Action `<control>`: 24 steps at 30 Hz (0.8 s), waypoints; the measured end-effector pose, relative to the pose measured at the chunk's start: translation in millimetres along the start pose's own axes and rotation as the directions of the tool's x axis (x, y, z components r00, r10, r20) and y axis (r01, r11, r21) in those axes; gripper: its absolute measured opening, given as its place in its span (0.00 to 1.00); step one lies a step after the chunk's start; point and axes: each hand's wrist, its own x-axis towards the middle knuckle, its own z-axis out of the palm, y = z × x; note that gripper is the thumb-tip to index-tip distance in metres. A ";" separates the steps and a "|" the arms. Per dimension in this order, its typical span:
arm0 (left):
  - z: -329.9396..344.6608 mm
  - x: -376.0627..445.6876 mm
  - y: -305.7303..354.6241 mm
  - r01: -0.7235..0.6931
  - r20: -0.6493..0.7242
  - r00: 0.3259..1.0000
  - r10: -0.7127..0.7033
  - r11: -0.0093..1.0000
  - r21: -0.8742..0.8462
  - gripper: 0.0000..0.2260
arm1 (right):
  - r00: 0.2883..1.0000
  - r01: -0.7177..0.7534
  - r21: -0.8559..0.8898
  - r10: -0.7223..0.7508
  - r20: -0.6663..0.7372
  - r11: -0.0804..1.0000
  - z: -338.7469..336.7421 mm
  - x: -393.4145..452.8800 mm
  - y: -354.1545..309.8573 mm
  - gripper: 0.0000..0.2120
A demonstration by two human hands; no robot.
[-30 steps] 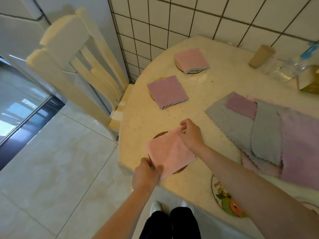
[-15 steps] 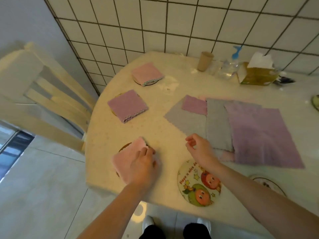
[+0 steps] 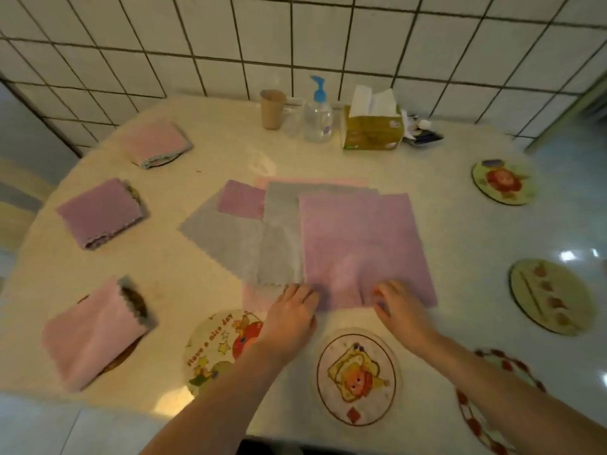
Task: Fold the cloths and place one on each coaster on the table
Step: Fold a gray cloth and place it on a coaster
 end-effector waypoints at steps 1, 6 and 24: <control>3.0 5.2 7.7 -0.034 0.000 0.999 0.034 0.999 0.035 0.15 | 1.000 0.025 -0.060 -0.026 -0.011 0.998 -2.1 -0.5 8.3 0.10; 22.5 40.8 43.7 -0.084 0.090 0.993 0.075 0.991 0.100 0.26 | 0.995 0.048 -0.147 -0.036 0.089 0.988 -8.2 5.7 59.2 0.17; -3.8 74.6 8.9 0.141 0.007 0.990 -0.141 0.982 -0.122 0.12 | 0.977 0.181 0.155 -0.196 0.086 0.971 -72.4 55.6 80.5 0.16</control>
